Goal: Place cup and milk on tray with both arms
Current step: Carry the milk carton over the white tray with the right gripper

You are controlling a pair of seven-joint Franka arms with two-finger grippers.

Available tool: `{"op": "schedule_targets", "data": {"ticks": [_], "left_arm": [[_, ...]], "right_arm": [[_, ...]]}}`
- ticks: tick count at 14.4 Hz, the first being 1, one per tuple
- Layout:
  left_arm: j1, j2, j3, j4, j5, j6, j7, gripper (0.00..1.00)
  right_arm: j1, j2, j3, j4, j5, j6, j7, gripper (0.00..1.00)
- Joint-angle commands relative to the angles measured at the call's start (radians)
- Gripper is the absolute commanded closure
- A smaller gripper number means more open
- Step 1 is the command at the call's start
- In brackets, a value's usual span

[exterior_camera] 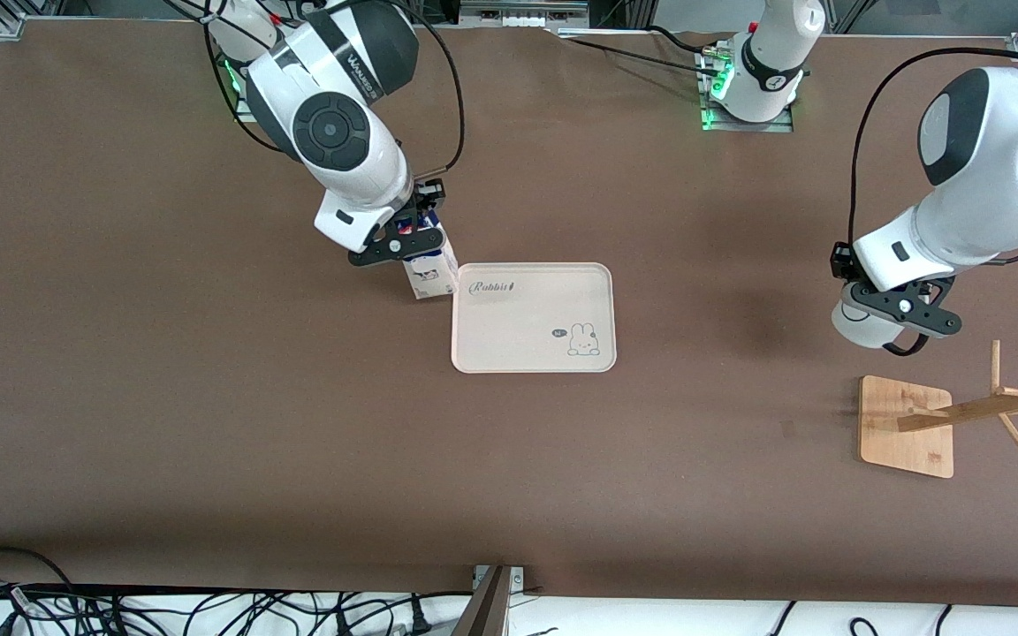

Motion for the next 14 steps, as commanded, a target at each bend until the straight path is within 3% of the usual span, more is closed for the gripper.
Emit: {"op": "schedule_targets", "data": {"ticks": [1,3,8,11,14], "left_arm": [[-0.003,0.044,-0.004,0.064,-0.017,-0.065,0.045,1.0],[-0.001,0.082,-0.003,0.104,-0.098,-0.108,0.092,1.0],[-0.001,0.128,-0.001,0.116,-0.104,-0.108,0.108,1.0],[-0.013,0.174,-0.003,0.124,-0.115,-0.103,0.106,1.0],[-0.017,0.174,-0.003,0.126,-0.155,-0.103,0.097,1.0]], "right_arm": [[0.006,0.06,-0.004,0.108,0.032,-0.104,-0.019,0.46],[0.006,0.106,-0.004,0.173,0.032,-0.129,-0.021,0.47],[0.006,0.247,-0.007,0.389,0.014,-0.278,-0.054,0.5],[0.014,0.302,-0.006,0.434,0.002,-0.256,-0.081,0.5],[0.096,0.339,-0.009,0.471,0.0,-0.172,-0.065,0.52]]}}
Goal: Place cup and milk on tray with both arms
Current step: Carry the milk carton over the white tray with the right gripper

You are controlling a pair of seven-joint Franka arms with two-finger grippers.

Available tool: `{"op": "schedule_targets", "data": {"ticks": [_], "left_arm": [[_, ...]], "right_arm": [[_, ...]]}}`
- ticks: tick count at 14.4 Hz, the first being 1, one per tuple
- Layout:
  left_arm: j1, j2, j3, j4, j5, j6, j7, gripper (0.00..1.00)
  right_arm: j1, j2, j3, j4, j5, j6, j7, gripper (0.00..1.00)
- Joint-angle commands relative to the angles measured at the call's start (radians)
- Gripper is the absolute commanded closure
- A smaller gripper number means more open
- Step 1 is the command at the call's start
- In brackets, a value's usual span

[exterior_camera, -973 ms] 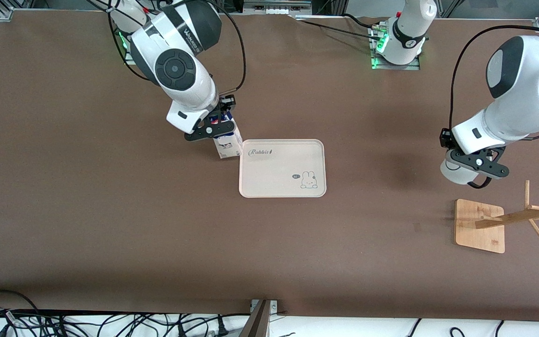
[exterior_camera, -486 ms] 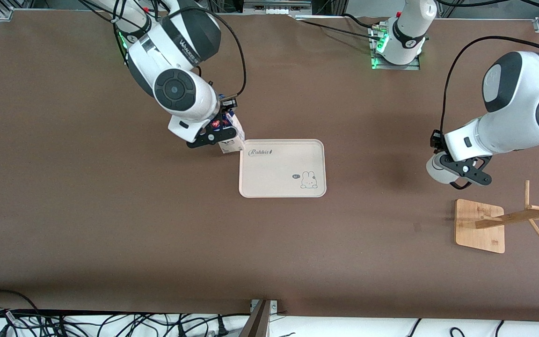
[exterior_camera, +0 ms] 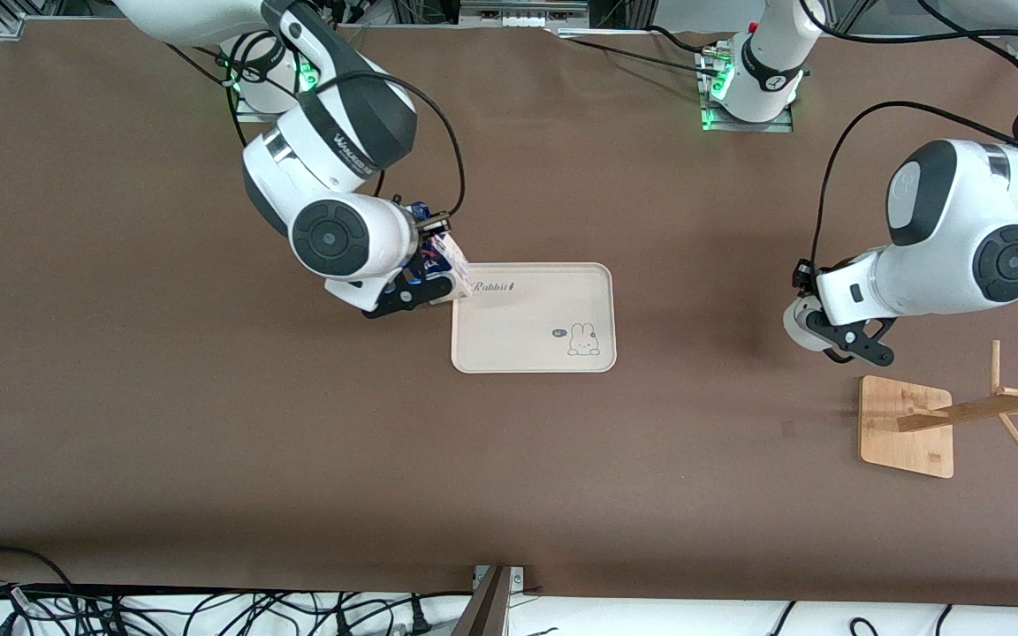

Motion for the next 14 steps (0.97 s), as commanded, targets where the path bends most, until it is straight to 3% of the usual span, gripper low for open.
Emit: {"op": "schedule_targets", "data": {"ticks": [1,14], "left_arm": [[-0.006,0.012,0.004,0.06,-0.026,-0.023,0.013,1.0],[-0.006,0.013,0.01,0.081,-0.028,-0.023,0.012,1.0]], "right_arm": [[0.084,0.044,-0.001,0.067,-0.011,0.052,0.024,0.52],[0.082,0.122,-0.044,0.058,-0.015,0.172,0.064,0.51]]}}
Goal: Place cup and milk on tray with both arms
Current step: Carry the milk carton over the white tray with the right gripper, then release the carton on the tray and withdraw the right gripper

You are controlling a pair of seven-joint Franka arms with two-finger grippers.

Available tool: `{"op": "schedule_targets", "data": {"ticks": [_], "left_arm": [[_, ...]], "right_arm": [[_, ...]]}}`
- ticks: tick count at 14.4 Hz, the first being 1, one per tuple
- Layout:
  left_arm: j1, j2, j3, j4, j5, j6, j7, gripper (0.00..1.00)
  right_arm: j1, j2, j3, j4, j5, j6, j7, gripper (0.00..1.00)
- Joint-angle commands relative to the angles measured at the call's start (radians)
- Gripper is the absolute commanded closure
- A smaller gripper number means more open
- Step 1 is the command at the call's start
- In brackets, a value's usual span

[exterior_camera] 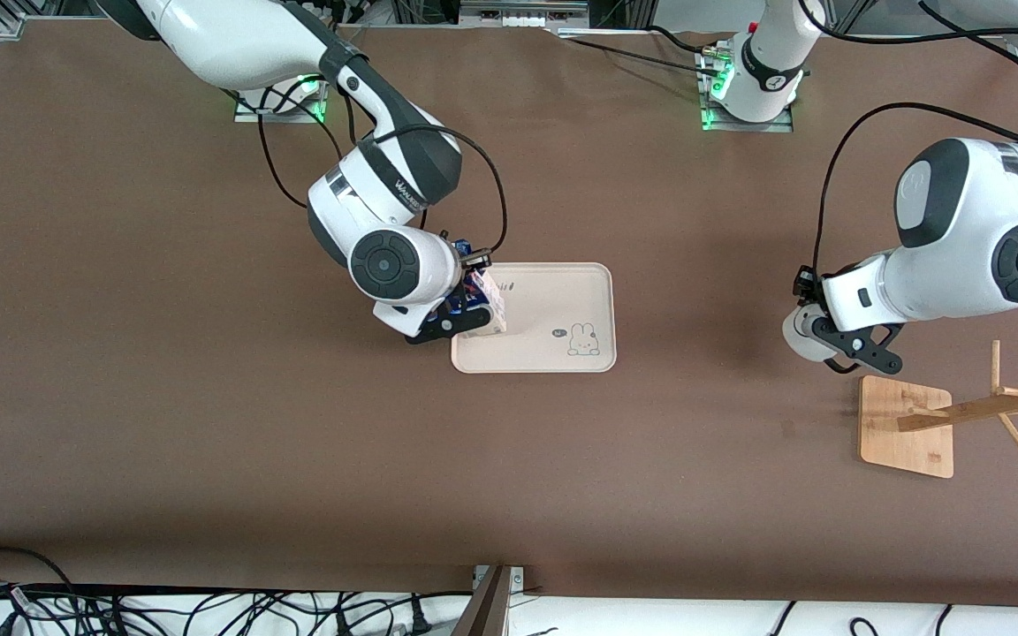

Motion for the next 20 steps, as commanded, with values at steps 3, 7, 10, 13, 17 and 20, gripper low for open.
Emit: {"op": "schedule_targets", "data": {"ticks": [3,7,10,13,17,20], "left_arm": [[-0.003,0.007,0.007,0.027,-0.017,-0.022,0.013,1.0],[-0.003,0.007,0.007,0.027,-0.017,-0.022,0.015,1.0],[-0.003,0.007,0.007,0.027,-0.017,-0.022,0.015,1.0],[-0.003,0.007,0.007,0.027,-0.017,-0.022,0.015,1.0],[-0.003,0.007,0.007,0.027,-0.017,-0.02,0.015,1.0],[-0.003,0.007,0.007,0.027,-0.017,-0.022,0.018,1.0]], "right_arm": [[0.014,0.01,0.004,0.018,-0.011,-0.006,0.025,0.0],[0.016,0.007,0.004,0.012,-0.025,-0.006,0.026,0.0],[0.014,0.006,0.004,0.012,-0.034,-0.014,0.025,0.0],[0.011,-0.013,0.004,0.013,-0.031,-0.025,0.023,0.0],[0.013,-0.1,0.004,0.015,-0.03,-0.113,0.028,0.0],[0.007,-0.221,-0.008,0.017,-0.027,-0.179,0.065,0.0]]}}
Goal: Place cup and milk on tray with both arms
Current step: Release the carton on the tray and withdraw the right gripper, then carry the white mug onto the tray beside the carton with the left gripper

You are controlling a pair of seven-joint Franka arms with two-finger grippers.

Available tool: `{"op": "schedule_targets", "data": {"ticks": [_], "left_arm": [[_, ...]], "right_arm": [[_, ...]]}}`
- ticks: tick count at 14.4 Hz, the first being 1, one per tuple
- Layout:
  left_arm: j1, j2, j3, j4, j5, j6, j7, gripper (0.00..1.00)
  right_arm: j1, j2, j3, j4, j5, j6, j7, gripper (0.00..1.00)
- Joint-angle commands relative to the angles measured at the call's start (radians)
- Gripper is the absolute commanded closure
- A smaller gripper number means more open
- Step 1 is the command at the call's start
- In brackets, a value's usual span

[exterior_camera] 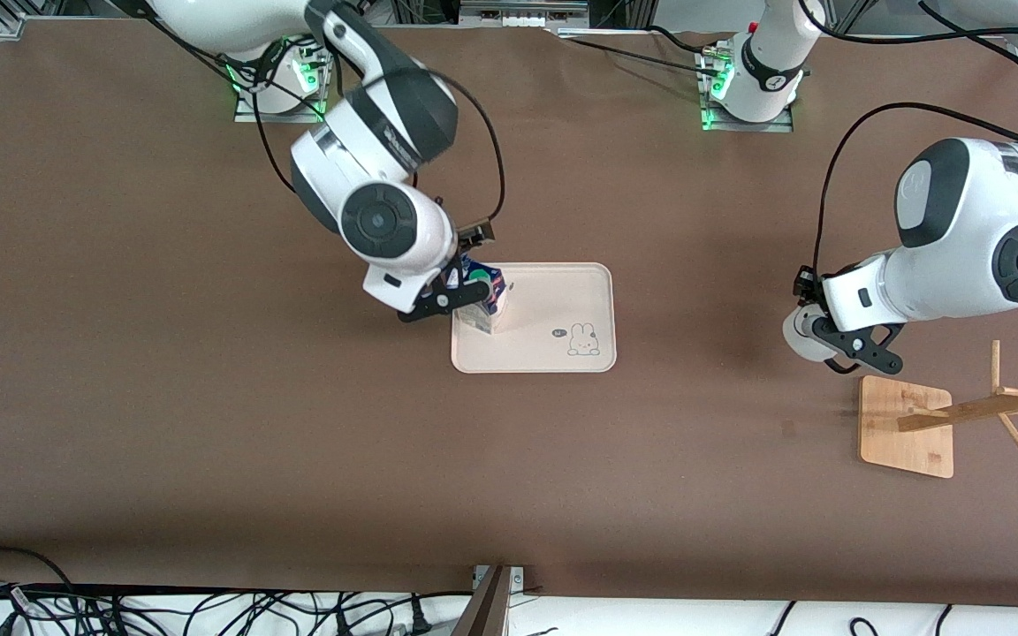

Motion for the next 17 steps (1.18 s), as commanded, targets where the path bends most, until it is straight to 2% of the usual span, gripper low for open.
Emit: {"op": "schedule_targets", "data": {"ticks": [1,3,5,7,9,11,13,17], "left_arm": [[-0.003,0.007,0.007,0.025,-0.017,-0.022,0.015,1.0],[-0.003,0.007,0.007,0.025,-0.017,-0.02,0.018,1.0],[-0.006,0.003,0.004,0.027,-0.015,-0.022,0.012,1.0],[-0.046,0.002,-0.003,0.036,-0.017,-0.022,0.0,1.0],[-0.096,0.013,-0.004,0.056,-0.017,-0.023,-0.054,1.0],[-0.156,0.037,-0.01,0.057,-0.02,-0.018,-0.134,1.0],[-0.234,0.08,-0.01,0.088,-0.021,-0.017,-0.227,1.0],[-0.377,0.178,-0.009,0.146,-0.025,0.004,-0.361,1.0]], "right_arm": [[-0.003,-0.13,-0.021,-0.016,-0.006,-0.086,0.045,0.0],[-0.004,-0.211,-0.065,-0.013,-0.012,-0.155,0.045,0.0],[-0.004,-0.306,-0.2,-0.013,-0.016,-0.2,0.032,0.0],[-0.004,-0.355,-0.365,-0.013,-0.005,-0.217,-0.02,0.0],[-0.006,-0.366,-0.522,-0.012,0.0,-0.22,-0.15,0.0],[-0.006,-0.365,-0.628,-0.012,-0.002,-0.218,-0.256,0.0],[-0.015,-0.354,-0.668,-0.013,-0.003,-0.215,-0.272,0.0],[-0.03,-0.345,-0.665,-0.034,-0.011,-0.214,-0.255,0.0]]}}
